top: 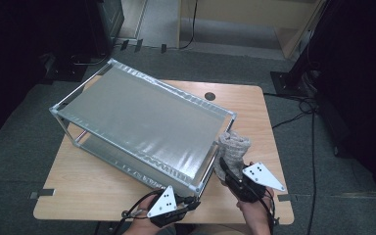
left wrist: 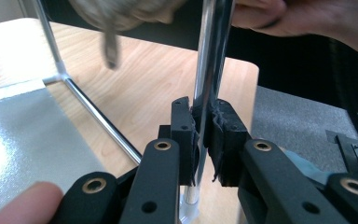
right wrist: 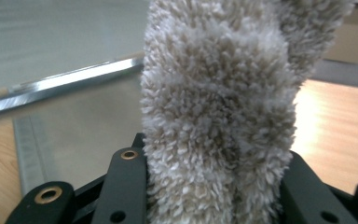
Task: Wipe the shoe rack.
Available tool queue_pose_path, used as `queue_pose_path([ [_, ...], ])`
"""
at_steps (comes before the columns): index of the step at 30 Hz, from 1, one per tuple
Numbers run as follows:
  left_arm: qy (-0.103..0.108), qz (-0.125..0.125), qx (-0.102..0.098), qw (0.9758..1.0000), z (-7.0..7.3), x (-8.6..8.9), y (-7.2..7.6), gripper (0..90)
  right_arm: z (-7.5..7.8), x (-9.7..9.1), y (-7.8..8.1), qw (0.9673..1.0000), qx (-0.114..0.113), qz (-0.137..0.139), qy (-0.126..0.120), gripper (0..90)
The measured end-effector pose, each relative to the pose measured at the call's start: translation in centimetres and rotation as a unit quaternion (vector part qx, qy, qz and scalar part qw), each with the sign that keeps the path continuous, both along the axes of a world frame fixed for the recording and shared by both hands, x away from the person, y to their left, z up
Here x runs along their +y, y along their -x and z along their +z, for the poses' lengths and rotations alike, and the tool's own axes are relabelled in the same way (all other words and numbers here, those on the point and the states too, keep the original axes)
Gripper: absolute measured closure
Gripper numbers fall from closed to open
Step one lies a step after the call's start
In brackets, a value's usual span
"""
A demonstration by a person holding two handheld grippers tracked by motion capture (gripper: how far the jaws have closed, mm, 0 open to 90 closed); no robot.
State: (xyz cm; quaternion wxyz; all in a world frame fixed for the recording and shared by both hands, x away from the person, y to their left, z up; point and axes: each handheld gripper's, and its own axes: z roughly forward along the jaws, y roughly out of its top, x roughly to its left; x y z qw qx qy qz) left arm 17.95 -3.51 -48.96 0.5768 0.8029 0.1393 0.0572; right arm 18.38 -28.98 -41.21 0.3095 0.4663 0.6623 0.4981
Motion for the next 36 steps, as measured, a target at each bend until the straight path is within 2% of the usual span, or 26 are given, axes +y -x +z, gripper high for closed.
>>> queue_pose_path([
  [4,0.003,0.0,0.0,1.0,-0.1,-0.8,-1.7,80.5,-1.3,-1.9,0.5,0.9989,0.03,-0.033,-0.012,65.0],
  [7,0.008,0.004,0.003,1.0,-0.2,-1.6,-3.2,80.2,-3.7,-3.6,1.1,0.9946,0.077,-0.068,-0.008,64.9],
  [8,0.01,0.006,0.005,0.9999,-0.2,-1.8,-3.7,80.1,-4.3,-3.9,1.2,0.9935,0.084,-0.076,-0.006,64.9],
  [10,0.013,0.01,0.005,0.9999,-0.2,-2.2,-4.6,80.0,-5.9,-4.7,1.6,0.9893,0.111,-0.094,-0.009,64.8],
  [11,0.013,0.012,0.007,0.9998,-0.3,-2.3,-4.9,79.9,-6.2,-4.8,1.7,0.9886,0.115,-0.097,-0.009,64.8],
  [13,0.014,0.022,0.012,0.9996,-0.2,-2.5,-5.9,79.5,-7.3,-5.0,1.9,0.9853,0.133,-0.107,-0.006,64.7],
  [14,0.014,0.022,0.012,0.9996,-0.2,-2.5,-5.9,78.9,-7.3,-5.0,1.9,0.9853,0.133,-0.107,-0.006,64.7],
  [15,0.025,0.03,0.022,0.999,-0.1,-2.5,-6.5,78.9,-7.9,-4.9,2.0,0.9845,0.139,-0.107,-0.002,64.5],
  [17,0.033,0.032,0.029,0.9985,0.2,-2.1,-7.2,71.1,-8.9,-4.4,2.2,0.9833,0.149,-0.105,0.006,64.2],
  [19,0.036,0.029,0.027,0.9986,0.4,-1.3,-7.4,63.2,-9.2,-3.8,2.5,0.9848,0.146,-0.094,-0.002,63.6],
  [22,0.043,0.027,0.033,0.9982,0.6,-0.1,-7.3,53.1,-9.2,-3.0,3.1,0.9908,0.121,-0.054,-0.027,61.0],
  [26,0.056,0.042,0.043,0.9966,0.6,2.0,-7.2,49.6,-9.0,-1.3,3.8,0.9958,0.089,0.0,-0.024,58.9],
  [28,0.06,0.054,0.046,0.9957,0.5,3.3,-7.2,49.3,-8.8,-0.5,3.7,0.9971,0.069,0.013,-0.029,58.2],
  [32,0.059,0.084,0.045,0.9936,0.5,5.8,-7.0,49.3,-8.2,1.0,3.2,0.9971,0.034,0.03,-0.061,55.4],
  [34,0.059,0.099,0.045,0.9923,0.4,7.1,-6.8,49.3,-8.2,1.8,2.8,0.9977,0.019,0.031,-0.057,50.2],
  [36,0.06,0.114,0.047,0.9906,0.4,8.4,-6.6,49.5,-8.2,2.5,2.3,0.9967,0.009,0.045,-0.067,47.8],
])
